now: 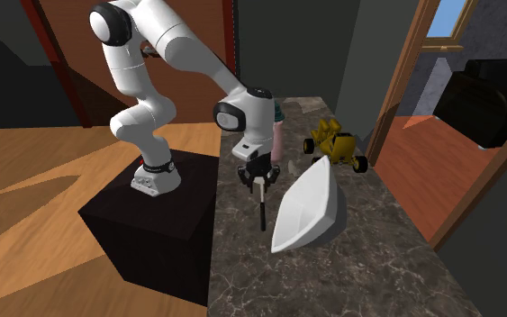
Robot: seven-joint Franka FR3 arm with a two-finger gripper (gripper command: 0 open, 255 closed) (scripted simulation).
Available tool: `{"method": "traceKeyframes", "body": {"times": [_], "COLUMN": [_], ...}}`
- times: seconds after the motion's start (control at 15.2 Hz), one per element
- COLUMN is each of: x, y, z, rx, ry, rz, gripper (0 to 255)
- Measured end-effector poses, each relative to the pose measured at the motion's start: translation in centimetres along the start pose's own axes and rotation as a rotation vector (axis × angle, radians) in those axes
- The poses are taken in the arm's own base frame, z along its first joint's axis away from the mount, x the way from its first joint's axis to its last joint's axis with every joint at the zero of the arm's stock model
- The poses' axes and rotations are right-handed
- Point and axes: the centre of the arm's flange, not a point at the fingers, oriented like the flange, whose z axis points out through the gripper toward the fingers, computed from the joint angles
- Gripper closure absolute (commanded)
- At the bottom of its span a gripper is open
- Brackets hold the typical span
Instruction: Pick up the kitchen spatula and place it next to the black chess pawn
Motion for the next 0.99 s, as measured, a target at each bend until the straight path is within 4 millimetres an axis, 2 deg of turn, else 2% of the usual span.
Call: {"method": "traceKeyframes", "body": {"times": [0.53,0.99], "x": [0.1,0.1], "y": [0.1,0.0], "z": [-0.2,-3.3], "rx": [-0.003,-0.005], "ry": [0.0,-0.004], "rz": [0.003,0.0], "gripper": [255,255]}}
